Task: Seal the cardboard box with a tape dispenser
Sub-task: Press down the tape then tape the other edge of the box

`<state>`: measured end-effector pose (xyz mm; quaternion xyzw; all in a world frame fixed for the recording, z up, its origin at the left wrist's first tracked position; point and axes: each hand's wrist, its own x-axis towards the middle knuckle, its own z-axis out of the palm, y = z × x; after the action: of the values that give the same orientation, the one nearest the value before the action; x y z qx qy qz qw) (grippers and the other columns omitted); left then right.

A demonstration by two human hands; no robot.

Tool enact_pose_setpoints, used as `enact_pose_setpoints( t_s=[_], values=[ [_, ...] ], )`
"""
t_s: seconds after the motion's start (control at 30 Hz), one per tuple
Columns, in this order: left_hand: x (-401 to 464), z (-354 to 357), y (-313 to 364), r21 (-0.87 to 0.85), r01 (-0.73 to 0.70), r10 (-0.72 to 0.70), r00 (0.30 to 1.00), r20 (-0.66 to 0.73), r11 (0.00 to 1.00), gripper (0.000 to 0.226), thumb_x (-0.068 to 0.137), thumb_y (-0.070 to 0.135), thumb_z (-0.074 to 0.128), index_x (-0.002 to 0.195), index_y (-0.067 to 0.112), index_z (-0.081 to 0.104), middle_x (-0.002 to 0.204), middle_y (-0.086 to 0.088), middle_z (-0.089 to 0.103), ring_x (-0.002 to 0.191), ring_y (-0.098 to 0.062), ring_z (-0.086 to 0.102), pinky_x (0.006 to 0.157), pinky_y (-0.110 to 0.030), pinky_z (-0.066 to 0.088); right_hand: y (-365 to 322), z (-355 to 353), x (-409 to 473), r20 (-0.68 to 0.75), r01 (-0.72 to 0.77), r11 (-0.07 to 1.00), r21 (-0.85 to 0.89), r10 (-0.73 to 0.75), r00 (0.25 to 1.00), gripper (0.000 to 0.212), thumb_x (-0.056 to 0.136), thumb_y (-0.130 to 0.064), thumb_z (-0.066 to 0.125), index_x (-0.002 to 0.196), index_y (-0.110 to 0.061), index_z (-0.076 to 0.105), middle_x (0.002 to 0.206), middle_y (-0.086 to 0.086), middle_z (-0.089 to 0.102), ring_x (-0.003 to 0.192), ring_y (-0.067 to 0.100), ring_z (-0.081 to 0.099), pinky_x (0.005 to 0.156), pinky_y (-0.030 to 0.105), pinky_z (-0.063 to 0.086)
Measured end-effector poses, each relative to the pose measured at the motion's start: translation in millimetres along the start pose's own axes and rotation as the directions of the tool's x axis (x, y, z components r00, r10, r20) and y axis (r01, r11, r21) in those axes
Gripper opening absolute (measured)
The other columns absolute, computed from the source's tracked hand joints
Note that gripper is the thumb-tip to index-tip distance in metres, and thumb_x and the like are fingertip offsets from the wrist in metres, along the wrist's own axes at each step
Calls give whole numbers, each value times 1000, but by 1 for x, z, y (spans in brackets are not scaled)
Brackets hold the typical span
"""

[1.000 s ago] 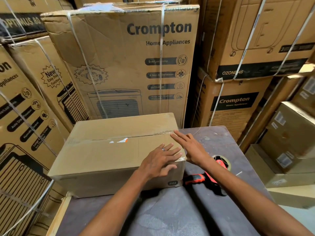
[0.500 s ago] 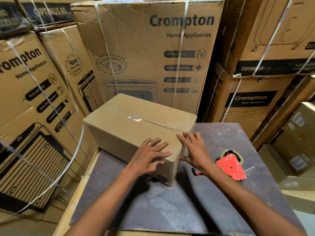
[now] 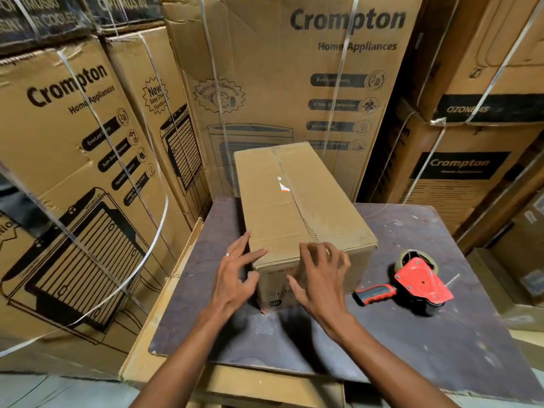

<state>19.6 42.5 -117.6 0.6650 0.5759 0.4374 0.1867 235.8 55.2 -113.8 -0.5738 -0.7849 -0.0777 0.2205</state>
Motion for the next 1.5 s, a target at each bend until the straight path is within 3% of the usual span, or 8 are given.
enact_pose_setpoints(
  t_s=[0.1,0.27,0.5,0.63,0.77,1.2,1.33,1.5],
  values=[
    [-2,22,14,-73,109,-115,990,-86,991,41,91,32,54,129,29,68,162,-4,32,150,-5,27,117,-13,20,-16,6,-3,74,79,997,-16,-78,994,95,66,-50,79,145,-3,55,148,23,53,139,42,47,113,61,24],
    [9,52,24,-157,277,-301,939,-164,948,45,106,35,47,148,21,50,168,9,14,150,-7,25,122,-36,28,-44,16,-2,182,207,977,43,-212,960,105,61,-44,76,152,-1,46,158,20,47,149,36,42,119,61,17],
    [8,51,10,10,158,-153,967,-206,987,49,102,38,36,145,22,54,168,7,19,144,1,28,109,-22,33,3,11,-10,204,245,969,26,-245,948,112,76,-37,75,167,-25,11,173,10,17,159,31,19,128,52,8],
    [11,53,7,47,147,-132,964,-230,988,50,102,41,33,144,24,55,167,7,21,145,-13,38,104,-30,42,34,6,-11,176,208,977,-38,-198,964,108,80,-50,74,166,-22,16,173,5,20,158,29,24,126,60,14],
    [11,55,9,62,145,-125,960,-249,988,52,101,43,31,143,25,56,167,7,22,144,-8,36,100,-26,39,44,8,-11,161,213,975,-64,-201,966,108,81,-62,68,166,-18,17,174,3,18,160,26,20,126,61,13],
    [12,57,4,42,154,-138,955,-262,987,50,103,41,32,143,25,57,167,6,23,145,-6,32,103,-30,36,103,-4,4,133,-120,993,24,115,984,93,97,-79,17,161,-14,34,168,3,34,157,24,26,129,53,13],
    [11,58,6,-3,155,-150,949,-279,988,52,102,45,32,142,23,57,166,6,24,144,3,28,106,-19,33,89,-1,11,122,-281,931,233,259,958,86,101,-68,30,162,-8,28,171,9,25,160,23,15,130,41,8],
    [12,57,11,-69,162,-174,952,-251,984,55,101,47,33,143,20,56,167,6,22,139,18,25,101,-2,28,87,-6,30,185,-395,884,252,356,916,85,102,-59,40,158,4,29,168,23,26,158,35,18,129,48,19]
  ],
)
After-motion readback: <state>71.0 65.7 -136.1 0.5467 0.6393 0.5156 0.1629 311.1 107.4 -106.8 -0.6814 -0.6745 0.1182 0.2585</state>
